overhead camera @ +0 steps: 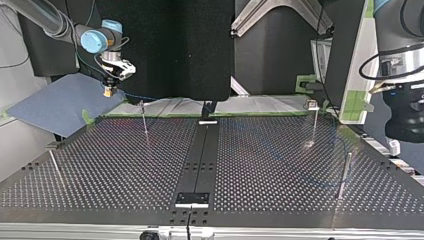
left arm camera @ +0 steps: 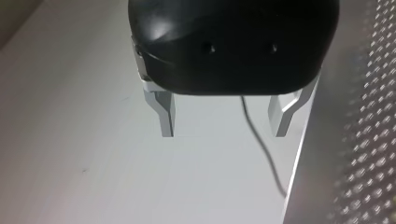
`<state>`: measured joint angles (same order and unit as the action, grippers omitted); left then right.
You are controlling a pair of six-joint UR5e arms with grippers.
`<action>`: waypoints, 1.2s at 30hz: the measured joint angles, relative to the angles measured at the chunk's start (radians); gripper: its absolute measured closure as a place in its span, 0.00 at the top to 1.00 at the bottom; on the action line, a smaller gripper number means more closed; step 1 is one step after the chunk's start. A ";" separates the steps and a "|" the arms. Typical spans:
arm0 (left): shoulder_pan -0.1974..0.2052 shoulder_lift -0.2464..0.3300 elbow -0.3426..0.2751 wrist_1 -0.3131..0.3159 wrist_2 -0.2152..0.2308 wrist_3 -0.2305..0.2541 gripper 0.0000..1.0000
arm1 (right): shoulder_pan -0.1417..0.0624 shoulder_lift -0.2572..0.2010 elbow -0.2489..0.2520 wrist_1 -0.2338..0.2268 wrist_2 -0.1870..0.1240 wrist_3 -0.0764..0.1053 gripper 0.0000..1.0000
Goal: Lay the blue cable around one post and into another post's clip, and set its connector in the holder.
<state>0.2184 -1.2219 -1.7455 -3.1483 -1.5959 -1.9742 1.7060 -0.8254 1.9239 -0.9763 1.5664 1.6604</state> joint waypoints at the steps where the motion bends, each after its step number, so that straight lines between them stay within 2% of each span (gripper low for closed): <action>1: -0.004 -0.008 0.009 -0.009 0.009 0.003 1.00 | 0.000 0.000 0.000 0.000 0.000 0.001 0.17; 3: -0.013 -0.022 0.030 -0.030 0.027 0.011 1.00 | 0.002 0.000 0.000 -0.001 -0.001 0.002 0.17; 6: -0.026 -0.037 0.058 -0.058 0.026 0.024 1.00 | 0.001 -0.001 -0.001 -0.002 -0.002 0.002 0.17; 15: -0.059 -0.077 0.134 -0.147 -0.035 0.053 1.00 | -0.001 0.000 -0.002 -0.005 -0.003 -0.001 0.17; 23: -0.095 -0.073 0.139 -0.223 -0.097 0.073 1.00 | -0.003 0.000 -0.003 -0.005 -0.001 -0.008 0.17; 29: -0.119 -0.072 0.134 -0.274 -0.117 0.079 1.00 | -0.004 0.000 -0.003 -0.003 0.000 -0.012 0.17; 36: -0.138 -0.075 0.095 -0.331 -0.133 0.091 1.00 | -0.003 0.000 -0.003 -0.005 0.001 -0.015 0.17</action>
<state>0.0806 -1.2971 -1.6501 -3.4798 -1.7289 -1.8830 1.7027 -0.8256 1.9205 -0.9816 1.5670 1.6452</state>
